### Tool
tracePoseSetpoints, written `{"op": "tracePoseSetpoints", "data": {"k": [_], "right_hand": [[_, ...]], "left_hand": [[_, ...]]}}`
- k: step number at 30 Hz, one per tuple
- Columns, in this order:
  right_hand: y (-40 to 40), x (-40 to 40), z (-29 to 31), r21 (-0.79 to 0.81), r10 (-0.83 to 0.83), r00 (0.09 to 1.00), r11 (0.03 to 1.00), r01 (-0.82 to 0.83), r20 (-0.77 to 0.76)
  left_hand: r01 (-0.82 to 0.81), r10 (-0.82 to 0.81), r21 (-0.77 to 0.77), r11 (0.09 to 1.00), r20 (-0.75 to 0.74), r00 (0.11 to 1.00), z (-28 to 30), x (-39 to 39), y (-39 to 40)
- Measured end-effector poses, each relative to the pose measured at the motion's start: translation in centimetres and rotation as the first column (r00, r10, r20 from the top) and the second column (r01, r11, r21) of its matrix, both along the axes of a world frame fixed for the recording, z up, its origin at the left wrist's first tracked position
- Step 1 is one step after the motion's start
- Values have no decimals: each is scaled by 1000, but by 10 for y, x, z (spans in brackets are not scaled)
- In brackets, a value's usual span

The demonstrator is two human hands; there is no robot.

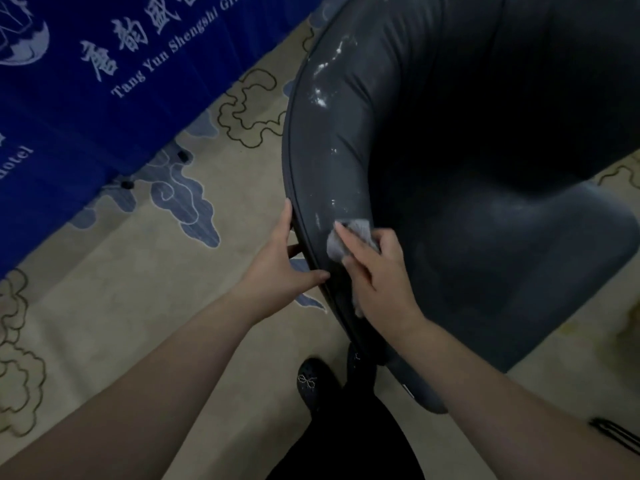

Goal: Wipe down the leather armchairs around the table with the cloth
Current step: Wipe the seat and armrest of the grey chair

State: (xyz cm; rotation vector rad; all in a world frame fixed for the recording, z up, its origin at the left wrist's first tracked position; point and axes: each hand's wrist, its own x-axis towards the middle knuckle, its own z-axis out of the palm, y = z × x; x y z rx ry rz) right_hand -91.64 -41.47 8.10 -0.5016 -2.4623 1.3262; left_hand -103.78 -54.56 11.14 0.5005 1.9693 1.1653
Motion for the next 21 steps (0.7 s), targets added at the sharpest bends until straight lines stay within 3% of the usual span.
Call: {"op": "tracePoseSetpoints", "data": {"k": [4,8,12,18,21], "right_hand": [[-14,23,-2,60,32,999,998,-30,-23],[-1,-34,1,213,118,991,972,-101,-67],[16,-88,5,236,50,998,971,-42,-29],[16,-18,-5,178,201,976,967,-184,-82],[18,-32,-4,247,200,976,953,-174,-83]], "left_hand": [[15,-13,-20,1000,81,997,1,-2,-2],[21,-19,-19,1000,109,994,-4,-2,-4],[7,-5,-26,1000,70,998,-2,-1,0],[-45,45,-7,999,115,992,-2,-2,0],[-61,62,-15,998,114,992,-3,-3,2]]}}
